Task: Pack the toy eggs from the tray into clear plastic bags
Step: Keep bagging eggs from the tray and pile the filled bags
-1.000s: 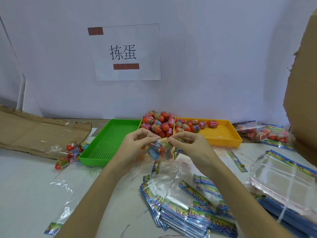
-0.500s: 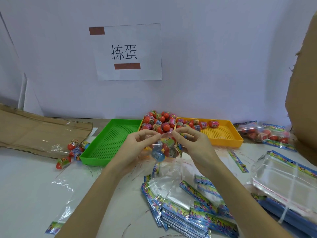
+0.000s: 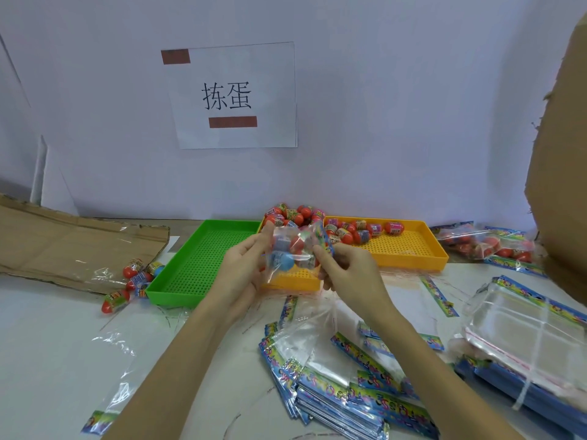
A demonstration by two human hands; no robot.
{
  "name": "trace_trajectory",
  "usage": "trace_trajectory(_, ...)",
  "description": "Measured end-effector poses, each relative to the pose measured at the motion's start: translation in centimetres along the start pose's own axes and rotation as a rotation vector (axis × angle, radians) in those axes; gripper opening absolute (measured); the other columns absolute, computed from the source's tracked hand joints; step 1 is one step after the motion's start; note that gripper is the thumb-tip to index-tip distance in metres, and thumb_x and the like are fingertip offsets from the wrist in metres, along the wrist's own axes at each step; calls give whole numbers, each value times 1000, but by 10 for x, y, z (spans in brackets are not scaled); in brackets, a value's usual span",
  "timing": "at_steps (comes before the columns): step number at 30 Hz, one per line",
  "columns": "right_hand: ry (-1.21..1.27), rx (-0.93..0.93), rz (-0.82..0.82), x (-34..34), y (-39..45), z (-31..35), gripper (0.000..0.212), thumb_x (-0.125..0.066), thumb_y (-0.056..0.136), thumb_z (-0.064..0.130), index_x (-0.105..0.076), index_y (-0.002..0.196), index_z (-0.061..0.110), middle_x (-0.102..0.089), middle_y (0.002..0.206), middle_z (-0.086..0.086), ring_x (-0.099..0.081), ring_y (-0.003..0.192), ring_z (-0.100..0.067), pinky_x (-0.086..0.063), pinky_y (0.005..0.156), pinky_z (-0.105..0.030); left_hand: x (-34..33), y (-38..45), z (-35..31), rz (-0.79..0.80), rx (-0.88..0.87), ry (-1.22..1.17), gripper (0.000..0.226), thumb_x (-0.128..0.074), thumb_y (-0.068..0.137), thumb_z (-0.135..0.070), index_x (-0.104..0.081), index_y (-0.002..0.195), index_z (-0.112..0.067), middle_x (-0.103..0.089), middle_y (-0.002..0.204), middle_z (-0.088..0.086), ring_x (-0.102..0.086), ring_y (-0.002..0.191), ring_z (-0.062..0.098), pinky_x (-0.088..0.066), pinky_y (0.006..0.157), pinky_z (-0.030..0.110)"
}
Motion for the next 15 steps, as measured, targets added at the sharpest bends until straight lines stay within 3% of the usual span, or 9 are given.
trace_trajectory(2, 89, -9, -73, 3, 1, 1, 36, -63, 101, 37, -67, 76, 11, -68, 63, -2, -63, 53, -13, -50, 55, -22, -4, -2, 1, 121, 37, -49, 51, -71, 94, -39, -71, 129, -3, -74, 129, 15, -74, 112, 22, -62, 90, 29)
trace_trajectory(5, 146, -12, -107, 6, 1, 1, 38, -63, 100, 39, -67, 76, 10, -68, 63, -5, -63, 53, -15, -51, 56, -24, -8, -6, 2, 270, 56, -30, 42, -76, 94, -22, -69, 135, -16, -71, 135, 12, -71, 120, 32, -61, 97, 42)
trace_trajectory(7, 149, -5, -128, 8, 1, 1, 38, -64, 99, 40, -67, 76, 10, -68, 63, -5, -63, 52, -16, -53, 56, -26, -8, -7, 3, 289, 58, 68, 37, -79, 92, -30, -73, 128, -32, -76, 123, 10, -76, 100, 30, -63, 87, 42)
trace_trajectory(9, 97, 18, -151, 9, 2, 1, 38, -64, 98, 42, -65, 73, 14, -67, 60, -1, -63, 52, -15, -54, 56, -26, -7, -10, 2, 289, 56, 141, 35, -81, 89, -41, -73, 123, -40, -74, 99, 11, -69, 76, 23, -62, 74, 34)
trace_trajectory(12, 15, 70, -168, 10, 1, 2, 40, -64, 97, 44, -57, 65, 21, -59, 51, 5, -64, 52, -13, -48, 52, -20, -4, -11, 2, 289, 40, 152, 26, -85, 83, -47, -76, 107, -53, -63, 73, 2, -56, 61, 13, -51, 57, 23)
trace_trajectory(15, 22, 58, -134, 14, 3, 3, 39, -67, 97, 41, -59, 64, 22, -56, 49, 6, -63, 55, -20, -44, 54, -26, 3, -7, 1, 303, 26, 152, 37, -89, 79, -43, -77, 114, -46, -60, 67, 2, -50, 53, 13, -44, 51, 21)
Point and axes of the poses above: each hand's wrist, its own y-axis towards the middle knuckle, its own x-axis out of the back of the hand, z = x × y, the point moved 2 cm from there along y, towards the middle knuckle
